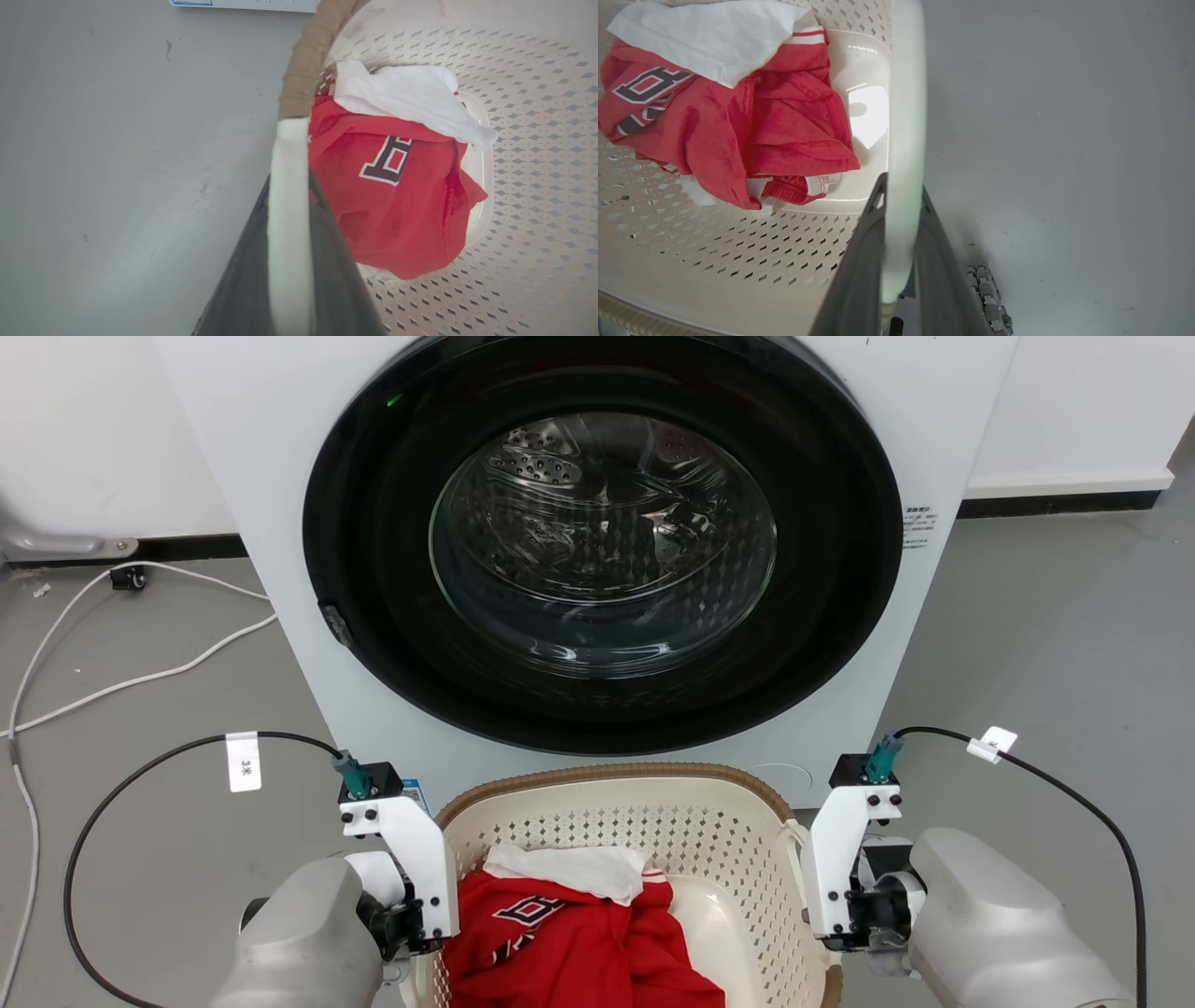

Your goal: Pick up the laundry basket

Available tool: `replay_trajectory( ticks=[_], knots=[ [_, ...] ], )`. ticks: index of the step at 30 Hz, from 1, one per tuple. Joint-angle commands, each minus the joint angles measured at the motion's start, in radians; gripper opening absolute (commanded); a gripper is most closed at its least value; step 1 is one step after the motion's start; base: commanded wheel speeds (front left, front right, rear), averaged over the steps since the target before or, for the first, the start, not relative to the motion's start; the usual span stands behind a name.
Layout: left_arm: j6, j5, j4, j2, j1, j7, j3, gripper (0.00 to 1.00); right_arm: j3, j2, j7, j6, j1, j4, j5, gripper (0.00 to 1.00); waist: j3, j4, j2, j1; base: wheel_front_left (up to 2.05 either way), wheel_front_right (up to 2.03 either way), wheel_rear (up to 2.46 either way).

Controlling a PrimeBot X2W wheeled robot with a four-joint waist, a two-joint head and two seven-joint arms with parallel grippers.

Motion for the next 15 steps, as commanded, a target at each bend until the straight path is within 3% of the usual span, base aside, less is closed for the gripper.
replay_trajectory(
  ticks=[1, 15],
  knots=[
    [-0.009, -0.005, -0.006, -0.018, -0.003, 0.001, -0.004, 0.0, 0.003, 0.014, -0.007, 0.012, -0.002, -0.005, 0.008, 0.0, -0.001, 0.004, 0.0, 0.0, 0.0, 0.0, 0.0],
    [-0.01, -0.019, -0.006, -0.028, -0.005, 0.005, -0.015, 0.0, 0.008, 0.015, -0.018, 0.012, 0.001, 0.002, 0.013, 0.0, 0.0, 0.019, 0.0, 0.0, 0.0, 0.0, 0.0]
  ],
)
